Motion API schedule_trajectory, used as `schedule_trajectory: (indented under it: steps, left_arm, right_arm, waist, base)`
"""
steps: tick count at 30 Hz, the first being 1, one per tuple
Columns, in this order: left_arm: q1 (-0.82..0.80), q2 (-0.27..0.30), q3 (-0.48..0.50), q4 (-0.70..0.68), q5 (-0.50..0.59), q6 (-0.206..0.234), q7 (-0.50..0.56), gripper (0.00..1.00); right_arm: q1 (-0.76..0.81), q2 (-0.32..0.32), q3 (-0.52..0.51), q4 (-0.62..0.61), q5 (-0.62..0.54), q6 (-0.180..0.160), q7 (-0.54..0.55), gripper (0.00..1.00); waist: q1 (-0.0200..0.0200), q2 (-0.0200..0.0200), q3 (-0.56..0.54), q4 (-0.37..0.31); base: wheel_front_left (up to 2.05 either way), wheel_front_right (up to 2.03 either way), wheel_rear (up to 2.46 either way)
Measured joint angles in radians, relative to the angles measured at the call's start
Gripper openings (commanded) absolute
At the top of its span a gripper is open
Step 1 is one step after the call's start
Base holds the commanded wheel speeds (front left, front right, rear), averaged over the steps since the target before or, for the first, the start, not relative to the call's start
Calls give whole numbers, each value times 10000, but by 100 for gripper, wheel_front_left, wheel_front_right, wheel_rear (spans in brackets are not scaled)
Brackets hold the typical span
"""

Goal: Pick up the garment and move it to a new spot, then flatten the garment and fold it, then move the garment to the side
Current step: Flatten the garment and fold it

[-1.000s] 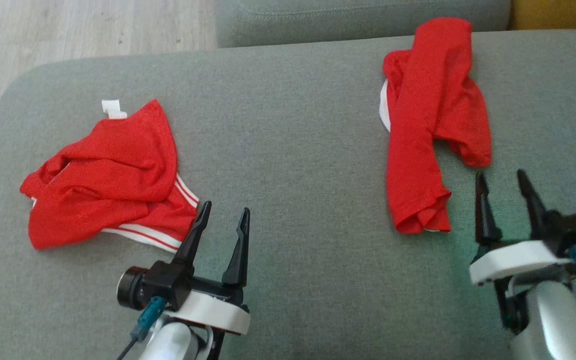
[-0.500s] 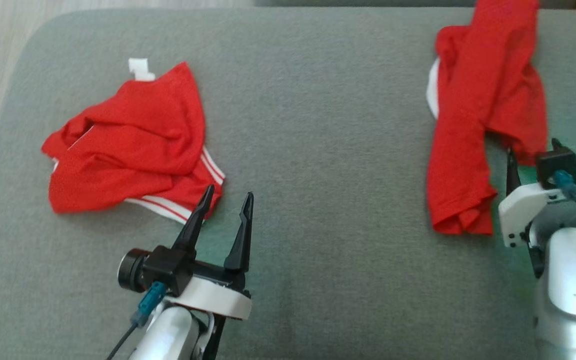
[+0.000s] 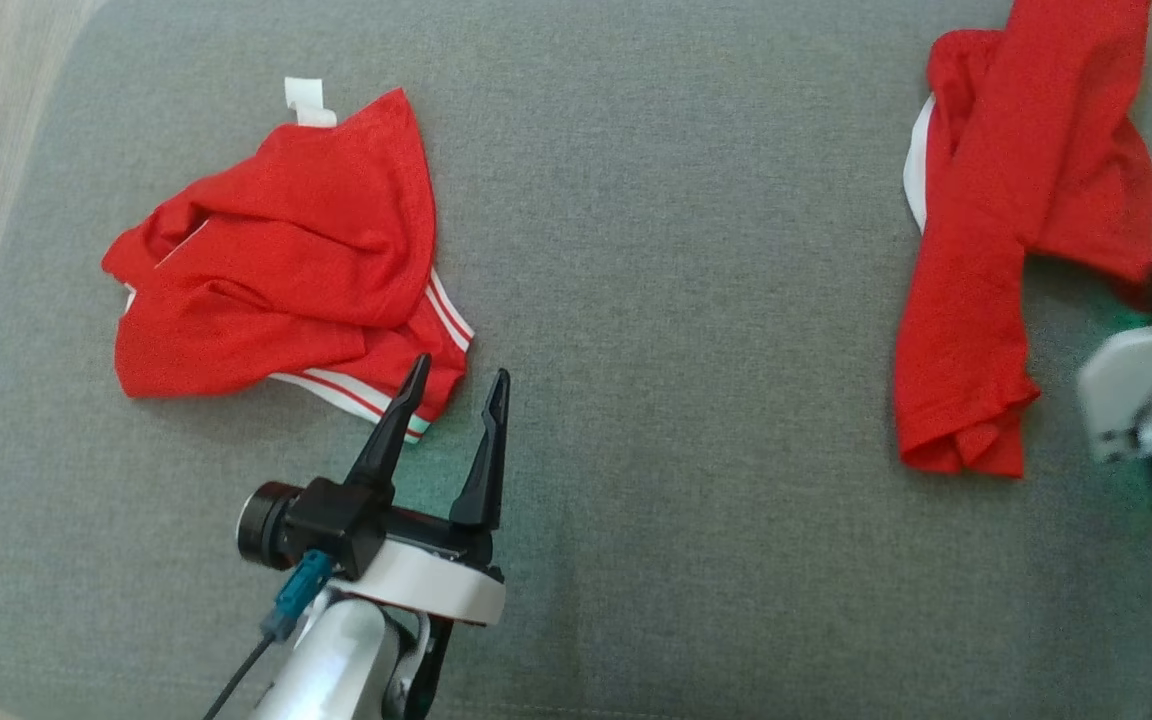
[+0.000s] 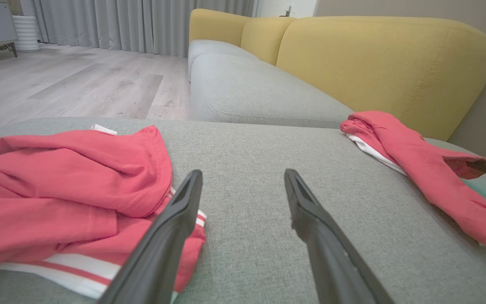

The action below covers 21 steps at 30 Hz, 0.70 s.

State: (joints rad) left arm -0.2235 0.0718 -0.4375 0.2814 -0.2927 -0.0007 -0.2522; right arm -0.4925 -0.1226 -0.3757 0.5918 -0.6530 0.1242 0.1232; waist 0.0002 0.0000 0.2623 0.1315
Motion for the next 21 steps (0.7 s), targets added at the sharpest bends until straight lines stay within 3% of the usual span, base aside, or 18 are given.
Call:
schedule_trajectory:
  steps: [11,16,17,18,21]
  left_arm:
    - [-3,-77,142,52,38,-86,0,100]
    - [-2,-102,169,56,132,-96,0,100]
    - [-2,-104,171,59,150,-96,0,100]
    - [-2,-105,171,61,161,-96,0,100]
    - [0,-119,180,84,205,-96,0,100]
  right_arm:
    - [-455,-2418,-1467,98,-42,0,479,0]
    - [-1113,-3007,-1574,662,-42,0,602,0]
    - [-1171,-3012,-1607,681,-42,0,621,22]
    - [-1180,-3018,-1643,673,-42,0,617,100]
    - [-1179,-2945,-1829,667,-42,0,587,100]
  waist:
    - [-2,0,-201,-114]
    - [-1,0,-172,-158]
    - [-2,0,-181,-166]
    - [-2,0,-195,-173]
    - [-1,0,-291,-202]
  base:
    - [0,0,0]
    - [0,0,0]
    - [0,0,0]
    - [0,0,0]
    - [0,0,0]
